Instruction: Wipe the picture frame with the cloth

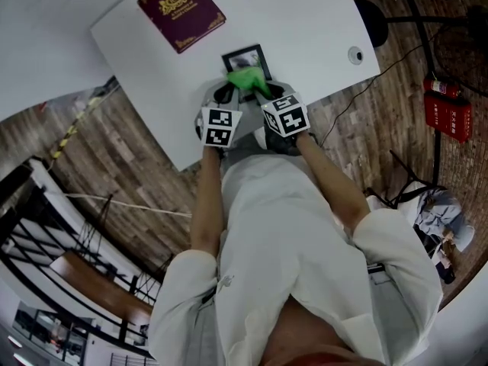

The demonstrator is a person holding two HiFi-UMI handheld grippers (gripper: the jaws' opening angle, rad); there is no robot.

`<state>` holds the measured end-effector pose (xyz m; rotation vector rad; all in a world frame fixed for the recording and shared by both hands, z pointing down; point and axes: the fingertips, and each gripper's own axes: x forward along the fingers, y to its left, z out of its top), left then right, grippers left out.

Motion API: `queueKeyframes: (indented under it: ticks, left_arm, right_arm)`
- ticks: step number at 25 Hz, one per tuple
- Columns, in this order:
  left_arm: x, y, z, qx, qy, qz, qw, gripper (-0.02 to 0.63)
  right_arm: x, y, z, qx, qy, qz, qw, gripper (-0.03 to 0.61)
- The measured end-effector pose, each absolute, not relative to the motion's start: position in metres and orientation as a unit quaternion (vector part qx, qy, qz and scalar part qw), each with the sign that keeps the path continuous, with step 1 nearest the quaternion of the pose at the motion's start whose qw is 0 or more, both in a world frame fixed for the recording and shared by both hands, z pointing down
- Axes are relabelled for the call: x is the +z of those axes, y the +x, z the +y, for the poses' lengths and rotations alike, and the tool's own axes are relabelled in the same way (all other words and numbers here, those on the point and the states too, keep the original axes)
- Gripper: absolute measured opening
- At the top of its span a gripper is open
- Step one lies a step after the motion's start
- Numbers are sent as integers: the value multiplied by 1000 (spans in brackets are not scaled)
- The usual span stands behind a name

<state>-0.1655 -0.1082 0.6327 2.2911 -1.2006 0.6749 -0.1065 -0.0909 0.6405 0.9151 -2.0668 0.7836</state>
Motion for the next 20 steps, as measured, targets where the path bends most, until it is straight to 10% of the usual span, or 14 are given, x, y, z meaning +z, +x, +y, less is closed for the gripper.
queueKeyframes:
  ticks: [20]
  left_arm:
    - [631, -174, -105, 224, 757, -544, 284, 20]
  right_arm:
    - [627, -57, -134, 256, 303, -840, 369, 92]
